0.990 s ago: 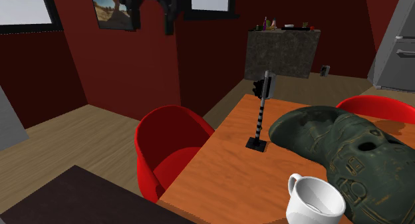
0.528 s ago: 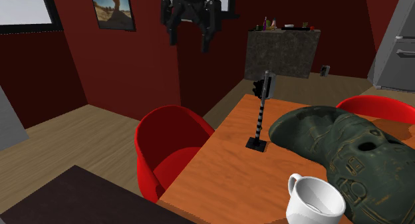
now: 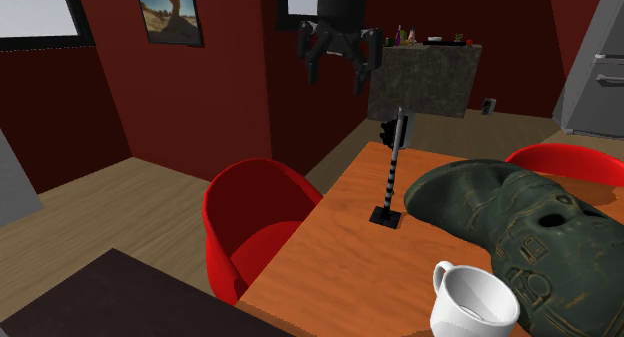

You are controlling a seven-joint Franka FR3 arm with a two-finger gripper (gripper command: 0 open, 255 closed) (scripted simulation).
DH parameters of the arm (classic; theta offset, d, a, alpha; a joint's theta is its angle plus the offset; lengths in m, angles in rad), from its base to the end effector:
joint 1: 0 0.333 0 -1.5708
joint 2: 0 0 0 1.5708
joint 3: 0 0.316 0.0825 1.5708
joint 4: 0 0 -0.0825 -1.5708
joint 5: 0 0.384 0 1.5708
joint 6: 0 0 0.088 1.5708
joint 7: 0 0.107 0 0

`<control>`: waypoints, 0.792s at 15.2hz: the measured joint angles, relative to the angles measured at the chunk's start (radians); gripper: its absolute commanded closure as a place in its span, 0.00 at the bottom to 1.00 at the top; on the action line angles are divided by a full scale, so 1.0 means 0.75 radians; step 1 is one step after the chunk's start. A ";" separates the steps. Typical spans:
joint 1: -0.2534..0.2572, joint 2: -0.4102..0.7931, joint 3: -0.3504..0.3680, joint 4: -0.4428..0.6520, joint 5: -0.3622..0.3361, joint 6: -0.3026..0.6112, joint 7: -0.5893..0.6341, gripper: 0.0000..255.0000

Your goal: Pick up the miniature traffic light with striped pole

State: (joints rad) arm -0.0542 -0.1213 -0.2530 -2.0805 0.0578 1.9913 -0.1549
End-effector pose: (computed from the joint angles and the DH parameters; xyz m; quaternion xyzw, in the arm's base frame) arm 0.4978 -0.1579 0.4816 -0.9953 0.0867 -0.0231 0.0374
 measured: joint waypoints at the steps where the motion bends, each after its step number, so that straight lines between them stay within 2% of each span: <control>1: -0.007 0.048 -0.012 0.040 0.014 0.013 -0.019 0.00; 7: -0.046 0.339 -0.048 0.273 0.112 0.097 -0.095 0.00; 11: -0.089 0.529 -0.056 0.470 0.180 0.106 -0.136 0.00; 12: -0.097 0.550 -0.057 0.480 0.190 0.118 -0.146 0.00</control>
State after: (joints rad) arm -0.1269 0.2914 -0.2960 -1.7201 0.2000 2.0797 -0.2643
